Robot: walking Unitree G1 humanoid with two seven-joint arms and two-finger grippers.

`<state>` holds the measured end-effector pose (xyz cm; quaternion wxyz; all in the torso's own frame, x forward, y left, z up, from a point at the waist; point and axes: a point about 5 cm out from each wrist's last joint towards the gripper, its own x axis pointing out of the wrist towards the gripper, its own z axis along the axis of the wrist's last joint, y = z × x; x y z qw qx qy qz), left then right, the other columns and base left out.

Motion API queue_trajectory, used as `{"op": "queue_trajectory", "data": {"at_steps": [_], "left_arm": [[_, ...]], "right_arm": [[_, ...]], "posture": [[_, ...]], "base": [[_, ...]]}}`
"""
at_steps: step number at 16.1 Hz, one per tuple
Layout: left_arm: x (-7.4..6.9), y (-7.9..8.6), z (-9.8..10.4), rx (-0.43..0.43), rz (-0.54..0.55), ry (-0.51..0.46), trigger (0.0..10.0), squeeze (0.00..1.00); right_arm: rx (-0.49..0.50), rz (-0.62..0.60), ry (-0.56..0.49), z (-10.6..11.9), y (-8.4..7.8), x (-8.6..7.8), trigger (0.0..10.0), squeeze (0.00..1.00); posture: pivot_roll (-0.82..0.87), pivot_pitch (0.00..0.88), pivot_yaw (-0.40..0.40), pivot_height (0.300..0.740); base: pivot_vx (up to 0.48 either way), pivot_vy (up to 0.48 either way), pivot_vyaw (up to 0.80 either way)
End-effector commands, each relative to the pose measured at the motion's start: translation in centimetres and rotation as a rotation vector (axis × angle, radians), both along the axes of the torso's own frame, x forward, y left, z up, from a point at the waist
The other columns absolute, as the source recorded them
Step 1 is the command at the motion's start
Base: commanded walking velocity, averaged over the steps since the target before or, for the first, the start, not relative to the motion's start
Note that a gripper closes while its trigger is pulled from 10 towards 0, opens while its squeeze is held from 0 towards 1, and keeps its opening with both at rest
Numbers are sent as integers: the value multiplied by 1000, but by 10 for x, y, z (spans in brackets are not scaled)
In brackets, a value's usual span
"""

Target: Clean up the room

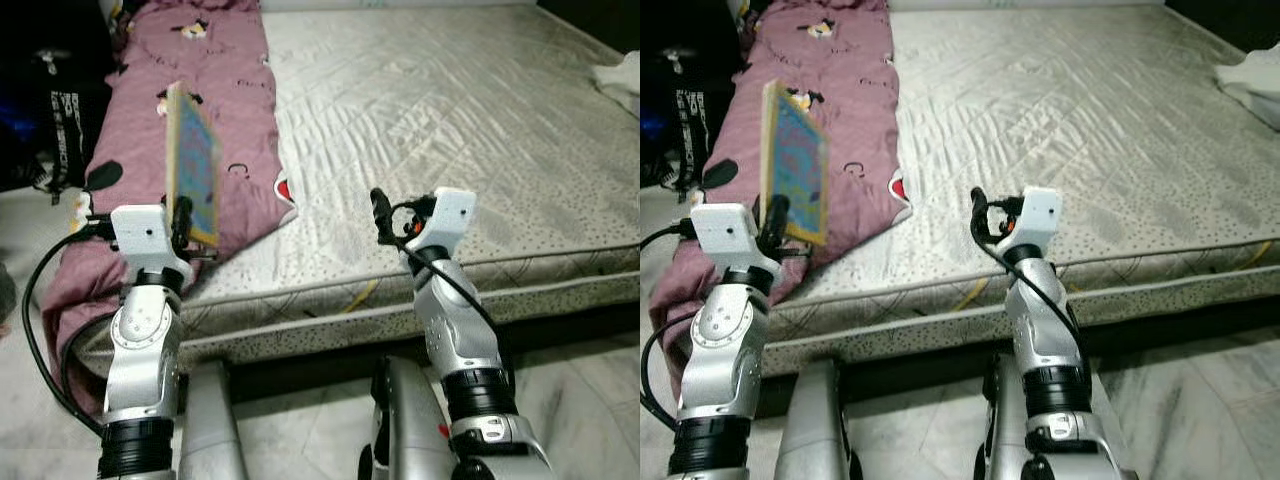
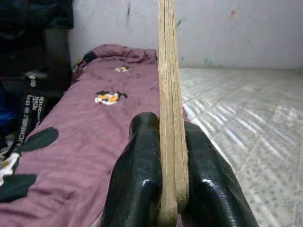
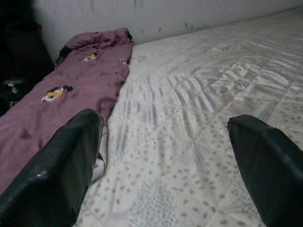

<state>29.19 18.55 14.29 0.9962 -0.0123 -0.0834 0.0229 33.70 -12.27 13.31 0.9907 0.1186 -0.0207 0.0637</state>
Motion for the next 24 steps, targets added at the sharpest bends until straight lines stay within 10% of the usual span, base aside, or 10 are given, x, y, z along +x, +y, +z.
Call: {"op": "queue_trajectory", "data": {"at_steps": [1,16,24], "left_arm": [[1,3,13,6,18,-48,10000,0],[7,-22,3,42,-75,78,10000,0],[9,-27,6,37,-84,71,10000,0]], "right_arm": [[14,-4,-17,6,-1,4,10000,0],[42,-123,13,2,-15,-17,10000,0],[-49,-160,-5,3,-17,-21,10000,0]], "posture": [[82,0,-23,588],[42,0,49,740],[39,0,37,740]], "base": [[0,0,0],[0,0,0],[0,0,0]]}}
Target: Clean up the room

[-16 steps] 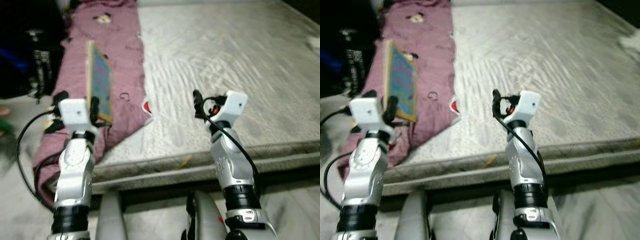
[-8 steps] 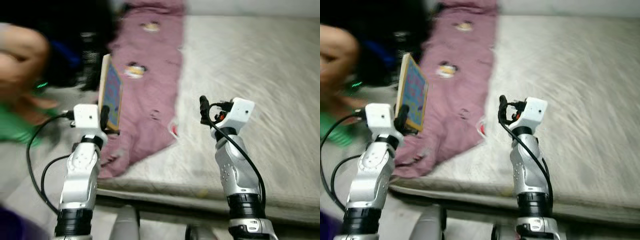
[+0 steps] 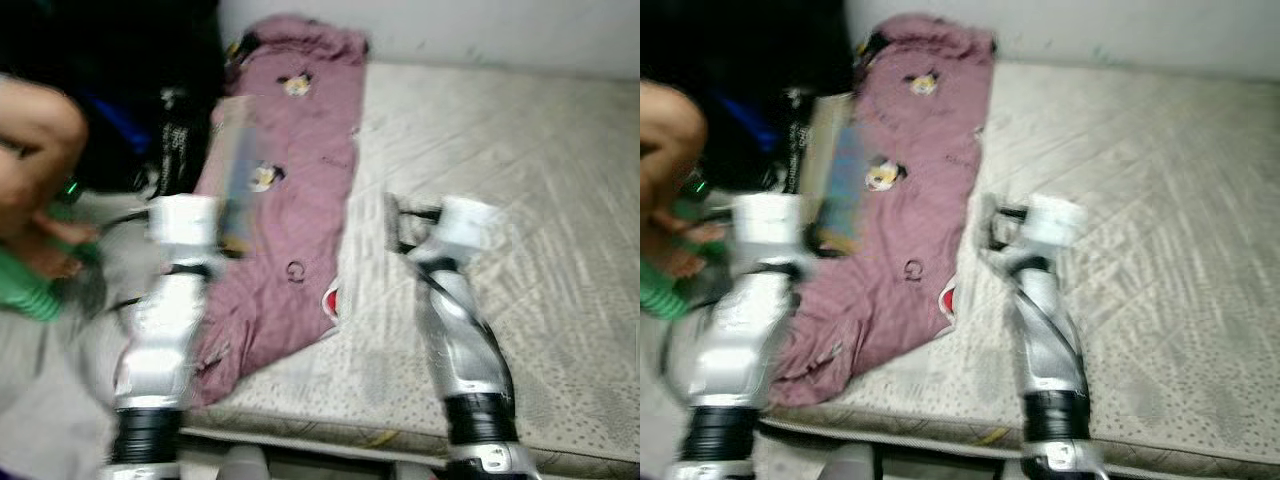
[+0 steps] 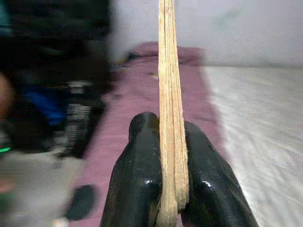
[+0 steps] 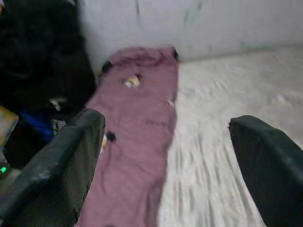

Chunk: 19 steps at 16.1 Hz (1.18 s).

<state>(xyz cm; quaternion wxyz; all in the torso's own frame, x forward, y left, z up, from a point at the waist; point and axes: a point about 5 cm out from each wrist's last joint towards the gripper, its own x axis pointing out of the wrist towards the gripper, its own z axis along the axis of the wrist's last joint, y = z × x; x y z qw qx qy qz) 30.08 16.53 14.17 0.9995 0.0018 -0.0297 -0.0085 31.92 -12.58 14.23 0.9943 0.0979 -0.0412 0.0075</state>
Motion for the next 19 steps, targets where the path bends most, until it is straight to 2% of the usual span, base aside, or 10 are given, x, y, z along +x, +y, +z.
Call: {"op": "queue_trajectory", "data": {"at_steps": [1,16,18,19], "left_arm": [[0,-7,7,3,-23,-36,10000,0],[0,-7,7,3,-23,-36,10000,0],[1,-13,0,29,-89,-9,10000,0],[1,-13,0,28,-90,-9,10000,0]], "right_arm": [[-10,-43,24,-7,-14,-3,10000,0],[-10,-43,24,-7,-14,-3,10000,0],[14,-104,38,-10,-17,-3,10000,0],[13,-103,38,-10,-16,-3,10000,0]], "posture": [[39,0,37,740],[39,0,37,740],[34,0,55,740],[35,0,55,740]], "base": [[0,0,0],[0,0,0],[0,0,0],[0,0,0]]}}
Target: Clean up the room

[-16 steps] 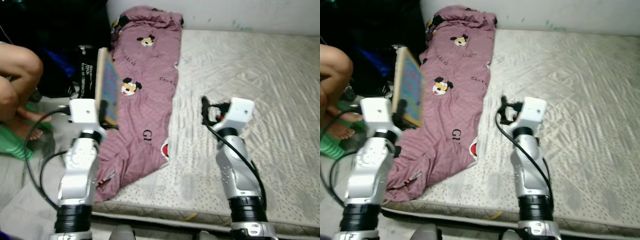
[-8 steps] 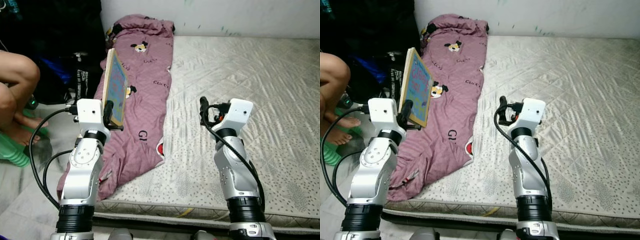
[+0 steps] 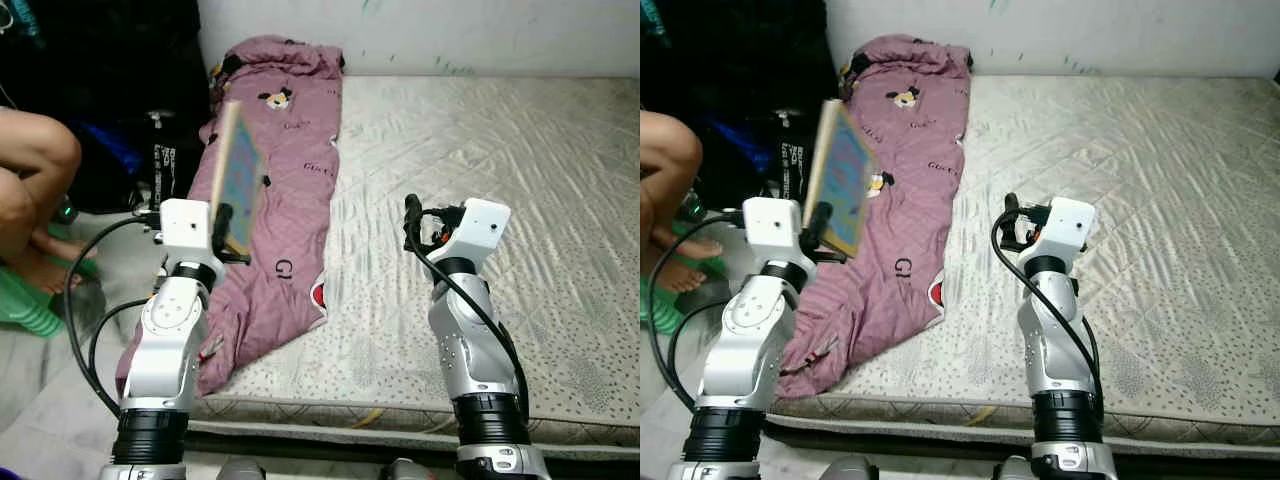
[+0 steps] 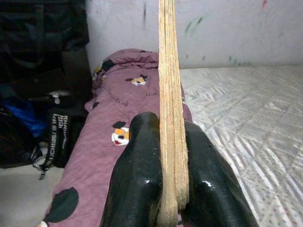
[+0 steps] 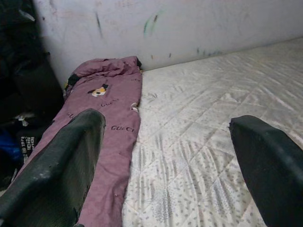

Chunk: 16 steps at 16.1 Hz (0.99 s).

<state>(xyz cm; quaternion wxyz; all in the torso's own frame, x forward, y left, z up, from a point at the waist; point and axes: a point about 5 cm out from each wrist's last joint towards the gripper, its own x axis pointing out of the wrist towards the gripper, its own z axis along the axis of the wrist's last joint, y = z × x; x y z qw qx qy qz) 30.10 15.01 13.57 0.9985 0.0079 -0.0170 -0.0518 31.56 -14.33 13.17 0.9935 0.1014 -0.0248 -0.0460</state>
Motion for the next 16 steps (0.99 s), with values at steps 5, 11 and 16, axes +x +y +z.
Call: {"op": "queue_trajectory", "data": {"at_steps": [5,11,16], "left_arm": [[-1,2,6,7,-5,-35,10000,0],[0,0,6,-10,-2,-36,10000,0],[0,-1,6,-17,-1,-37,10000,0]], "right_arm": [[-13,18,-6,1,4,0,10000,0],[-37,32,-18,3,5,1,10000,0],[-44,34,-20,3,4,2,10000,0]], "posture": [[38,0,54,740],[34,0,42,740],[35,0,41,740]], "base": [[0,0,-640],[0,-156,-378],[0,-438,0]]}}
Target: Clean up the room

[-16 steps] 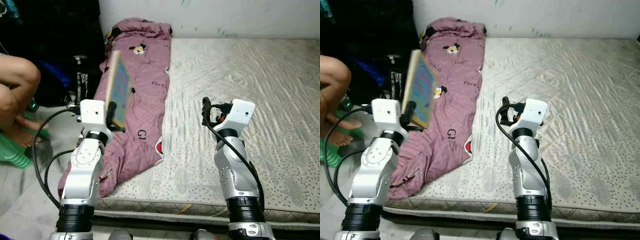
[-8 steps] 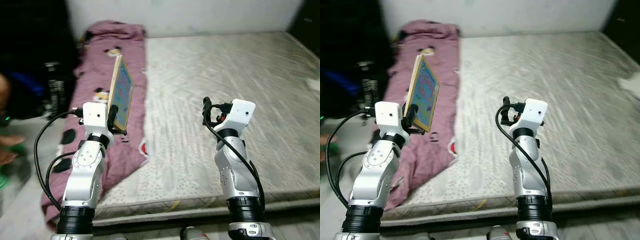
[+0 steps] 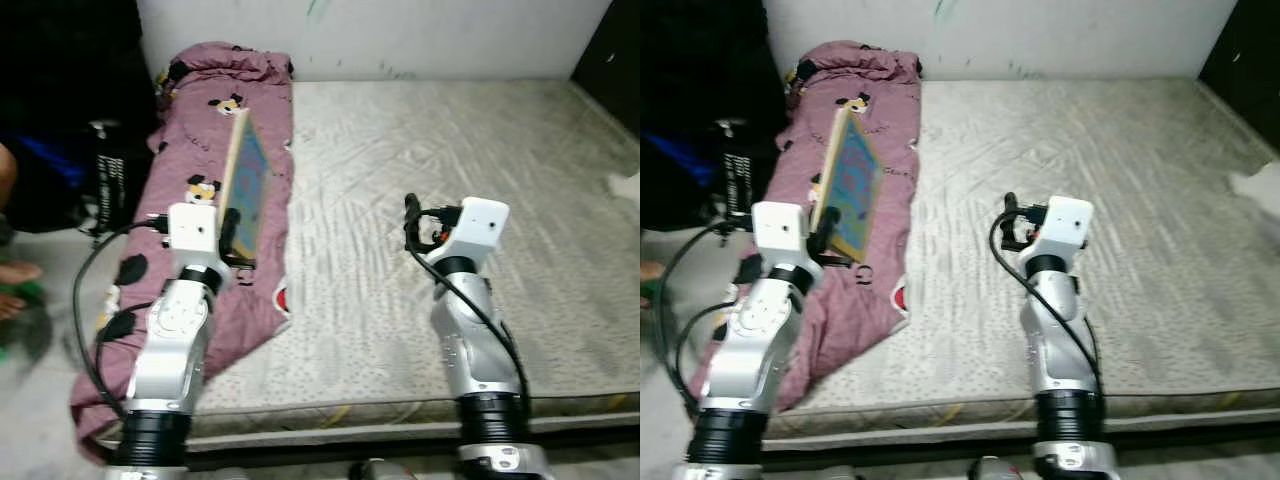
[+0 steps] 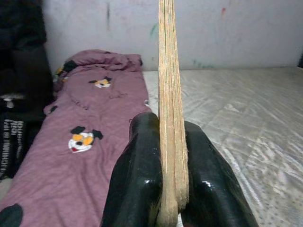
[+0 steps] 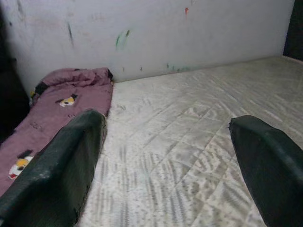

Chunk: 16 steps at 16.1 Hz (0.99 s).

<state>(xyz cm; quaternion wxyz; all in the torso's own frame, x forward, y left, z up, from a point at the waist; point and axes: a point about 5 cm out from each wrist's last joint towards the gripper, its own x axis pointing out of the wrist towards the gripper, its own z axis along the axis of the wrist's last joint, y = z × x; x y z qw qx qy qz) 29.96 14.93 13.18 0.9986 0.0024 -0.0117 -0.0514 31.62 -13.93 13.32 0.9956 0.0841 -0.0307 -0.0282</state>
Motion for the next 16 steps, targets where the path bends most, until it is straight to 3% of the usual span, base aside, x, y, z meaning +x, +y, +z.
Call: {"op": "queue_trajectory", "data": {"at_steps": [1,9,16], "left_arm": [[2,0,10,-6,-3,-48,10000,0],[3,-1,11,-12,-6,-52,10000,0],[4,-2,14,-35,11,-82,10000,0]], "right_arm": [[-8,-2,-6,2,0,1,10000,0],[-11,2,-5,1,1,1,10000,0],[-14,3,0,-1,0,2,10000,0]], "posture": [[35,0,43,740],[34,0,44,740],[33,0,38,740]], "base": [[0,-472,0],[0,-477,0],[0,0,0]]}}
